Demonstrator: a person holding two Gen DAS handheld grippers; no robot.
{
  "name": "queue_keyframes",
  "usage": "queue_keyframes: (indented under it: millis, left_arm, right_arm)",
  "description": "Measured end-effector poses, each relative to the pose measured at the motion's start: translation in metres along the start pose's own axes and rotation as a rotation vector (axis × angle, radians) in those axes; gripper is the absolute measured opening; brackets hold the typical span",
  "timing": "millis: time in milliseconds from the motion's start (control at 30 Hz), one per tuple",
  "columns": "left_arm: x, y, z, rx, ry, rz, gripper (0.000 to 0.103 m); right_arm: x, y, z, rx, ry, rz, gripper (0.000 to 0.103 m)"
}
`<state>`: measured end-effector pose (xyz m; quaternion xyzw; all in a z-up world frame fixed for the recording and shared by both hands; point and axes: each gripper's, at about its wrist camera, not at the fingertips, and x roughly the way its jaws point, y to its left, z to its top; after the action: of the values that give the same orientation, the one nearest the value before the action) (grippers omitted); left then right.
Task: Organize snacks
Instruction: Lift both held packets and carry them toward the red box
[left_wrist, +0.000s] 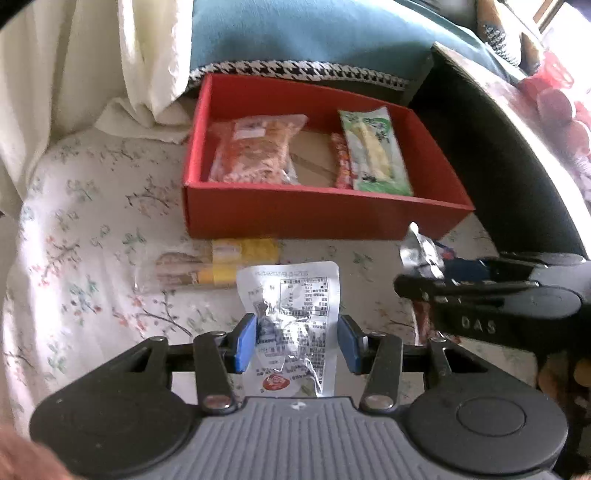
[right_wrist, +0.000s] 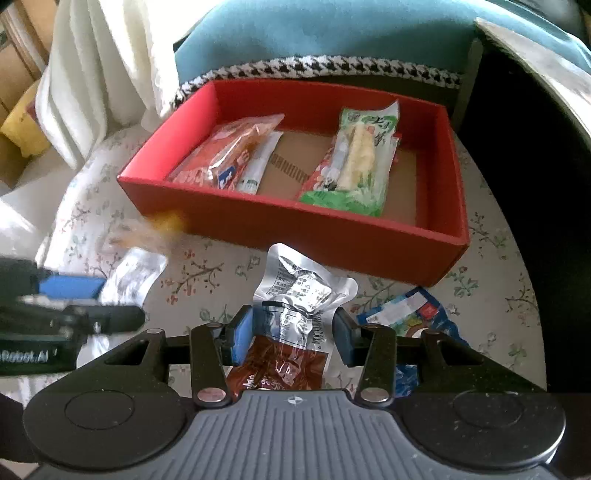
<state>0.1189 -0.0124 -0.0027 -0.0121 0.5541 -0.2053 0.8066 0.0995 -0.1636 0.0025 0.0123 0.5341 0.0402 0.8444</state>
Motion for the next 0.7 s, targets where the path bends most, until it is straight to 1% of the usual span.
queue_keyframes:
  millis: [167,300,467,600,700]
  left_arm:
    - [-0.003,-0.006,-0.005,0.020,-0.008,-0.004,0.040]
    - [-0.006,-0.008,-0.003,0.021,-0.030,0.002,0.040]
    - [-0.008,-0.015,-0.001,0.058,-0.071,0.029,0.040]
    - [-0.012,-0.020,0.002,0.091,-0.113,0.071,0.040]
    - [-0.013,-0.020,0.004,0.097,-0.135,0.092,0.040]
  right_arm:
    - [-0.004,-0.002,0.001,0.007,-0.008,0.003,0.053]
    - [-0.005,-0.004,-0.001,0.012,-0.012,0.002,0.053]
    - [-0.009,-0.006,0.002,0.024,-0.032,0.000,0.053]
    - [-0.011,-0.007,0.005,0.030,-0.043,0.003,0.053]
    - [-0.011,-0.008,0.006,0.035,-0.050,0.001,0.053]
